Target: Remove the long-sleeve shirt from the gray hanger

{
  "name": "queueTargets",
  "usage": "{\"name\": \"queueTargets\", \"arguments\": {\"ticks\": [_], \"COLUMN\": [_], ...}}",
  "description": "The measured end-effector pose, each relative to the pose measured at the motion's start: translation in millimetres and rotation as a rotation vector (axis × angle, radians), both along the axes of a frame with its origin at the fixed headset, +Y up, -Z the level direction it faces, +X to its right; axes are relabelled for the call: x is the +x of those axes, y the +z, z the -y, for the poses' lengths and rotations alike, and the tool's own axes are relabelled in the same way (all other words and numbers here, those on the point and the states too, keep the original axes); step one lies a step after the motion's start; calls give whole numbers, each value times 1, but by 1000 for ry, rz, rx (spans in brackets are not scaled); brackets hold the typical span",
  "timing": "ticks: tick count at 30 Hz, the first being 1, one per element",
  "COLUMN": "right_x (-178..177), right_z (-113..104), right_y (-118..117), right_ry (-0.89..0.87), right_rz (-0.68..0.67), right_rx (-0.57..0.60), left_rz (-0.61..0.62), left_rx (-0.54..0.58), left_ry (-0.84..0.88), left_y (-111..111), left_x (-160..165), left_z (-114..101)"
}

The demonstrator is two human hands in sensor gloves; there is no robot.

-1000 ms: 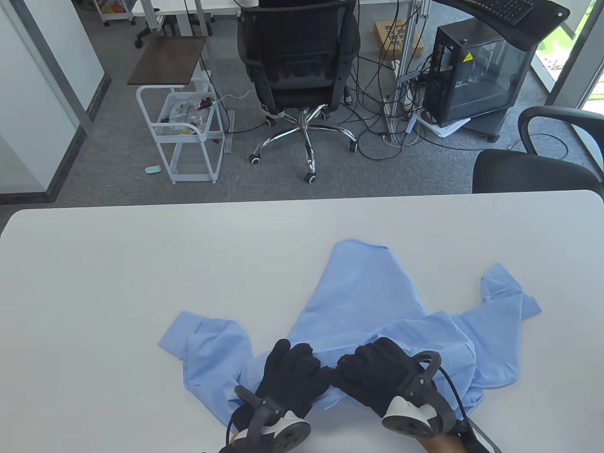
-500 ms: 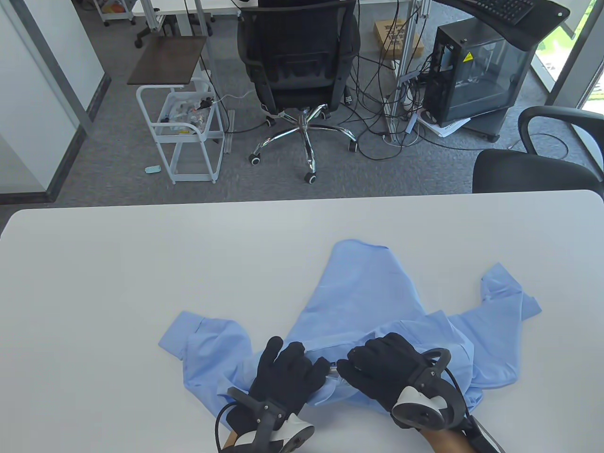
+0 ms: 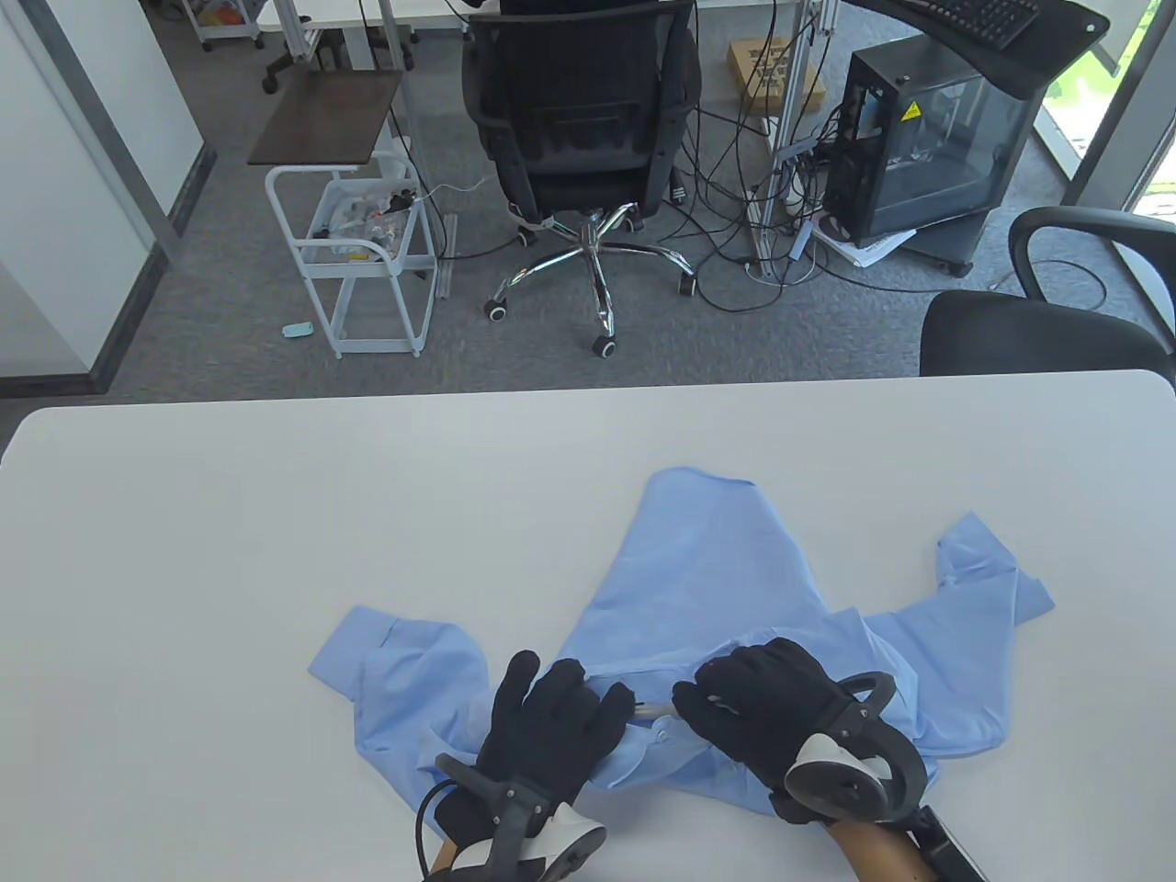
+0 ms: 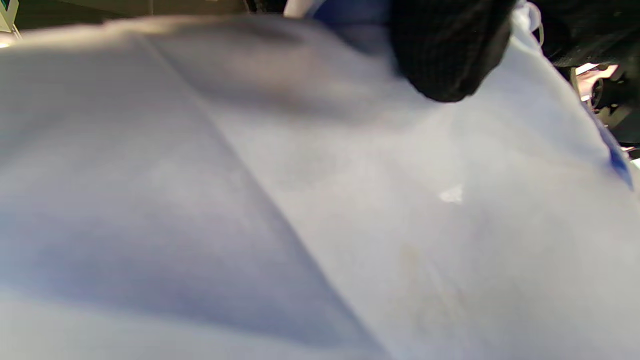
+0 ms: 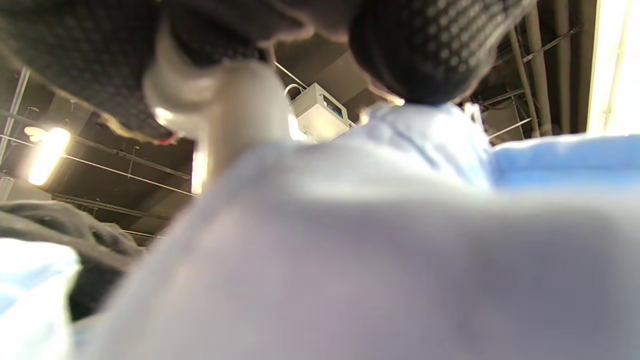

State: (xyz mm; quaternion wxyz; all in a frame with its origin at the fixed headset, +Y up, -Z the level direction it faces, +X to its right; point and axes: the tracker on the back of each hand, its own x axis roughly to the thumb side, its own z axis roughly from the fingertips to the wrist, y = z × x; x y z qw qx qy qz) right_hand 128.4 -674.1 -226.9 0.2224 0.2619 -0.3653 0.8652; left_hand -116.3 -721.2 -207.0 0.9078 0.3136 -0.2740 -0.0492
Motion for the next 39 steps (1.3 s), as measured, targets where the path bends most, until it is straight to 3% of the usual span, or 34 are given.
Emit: {"name": "queueTargets", "arguments": {"ticks": [39], "right_x": [29], "right_z": [-2], "right_y": [-12], "right_ry": [-88], "right_rz": [72], "right_rx": [-41], "left_rz": [-47], "left_rx": [-12], "left_ry": [71], "left_y": [-7], "left_x": [-20], "left_z": [-2]}}
